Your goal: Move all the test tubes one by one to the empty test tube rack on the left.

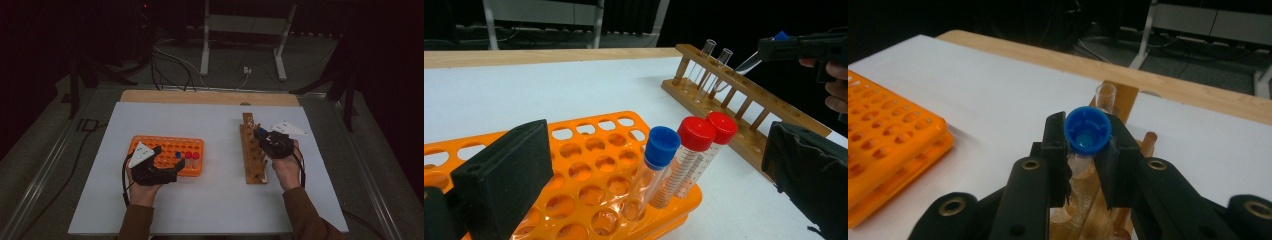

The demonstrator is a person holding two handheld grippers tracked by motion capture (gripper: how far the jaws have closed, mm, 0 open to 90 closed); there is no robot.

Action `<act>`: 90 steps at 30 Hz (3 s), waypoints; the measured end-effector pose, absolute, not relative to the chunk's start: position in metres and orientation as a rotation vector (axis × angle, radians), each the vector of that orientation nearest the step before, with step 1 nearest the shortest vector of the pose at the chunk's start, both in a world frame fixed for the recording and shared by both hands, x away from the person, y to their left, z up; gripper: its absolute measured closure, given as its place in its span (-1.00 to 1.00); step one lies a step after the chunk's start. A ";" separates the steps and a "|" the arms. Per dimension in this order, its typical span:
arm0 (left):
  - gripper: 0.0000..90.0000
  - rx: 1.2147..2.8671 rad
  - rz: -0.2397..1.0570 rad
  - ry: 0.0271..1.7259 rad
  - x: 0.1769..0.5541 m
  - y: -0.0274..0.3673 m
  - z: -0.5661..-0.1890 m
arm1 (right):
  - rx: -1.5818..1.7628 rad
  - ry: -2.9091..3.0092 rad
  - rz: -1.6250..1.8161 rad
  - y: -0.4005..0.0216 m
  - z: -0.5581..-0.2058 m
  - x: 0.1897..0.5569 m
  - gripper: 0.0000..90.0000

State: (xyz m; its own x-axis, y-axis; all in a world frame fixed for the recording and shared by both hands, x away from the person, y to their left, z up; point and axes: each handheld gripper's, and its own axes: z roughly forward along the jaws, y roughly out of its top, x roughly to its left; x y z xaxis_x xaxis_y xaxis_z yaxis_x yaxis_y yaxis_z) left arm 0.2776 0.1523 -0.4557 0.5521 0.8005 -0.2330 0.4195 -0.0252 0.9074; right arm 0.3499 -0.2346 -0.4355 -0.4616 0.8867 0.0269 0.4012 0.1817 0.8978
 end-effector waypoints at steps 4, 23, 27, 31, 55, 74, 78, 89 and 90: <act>-0.99 1.651 0.416 1.037 0.277 0.150 -0.456 | 1.211 1.920 1.278 -0.240 -0.430 0.345 0.70; -0.99 1.666 0.418 0.997 0.274 0.139 -0.455 | 1.106 1.907 1.378 -0.241 -0.417 0.315 0.70; -0.99 1.670 0.420 0.986 0.273 0.136 -0.454 | 1.079 1.927 1.387 -0.237 -0.418 0.308 0.70; -0.99 1.681 0.430 0.974 0.273 0.133 -0.453 | 1.054 1.951 1.393 -0.231 -0.422 0.301 0.70; -0.99 1.714 0.458 0.892 0.266 0.115 -0.445 | 1.002 2.027 1.506 -0.215 -0.422 0.283 0.69; -0.87 1.792 0.520 0.763 0.249 0.078 -0.440 | 0.937 2.151 1.564 -0.186 -0.423 0.270 0.69; -0.85 1.828 0.506 0.704 0.246 0.068 -0.442 | 0.935 2.188 1.566 -0.178 -0.425 0.268 0.69; -0.49 1.887 0.513 0.657 0.240 0.047 -0.450 | 0.876 2.255 1.598 -0.163 -0.419 0.258 0.69; -0.41 1.888 0.510 0.651 0.239 0.047 -0.451 | 0.873 2.262 1.597 -0.162 -0.420 0.258 0.69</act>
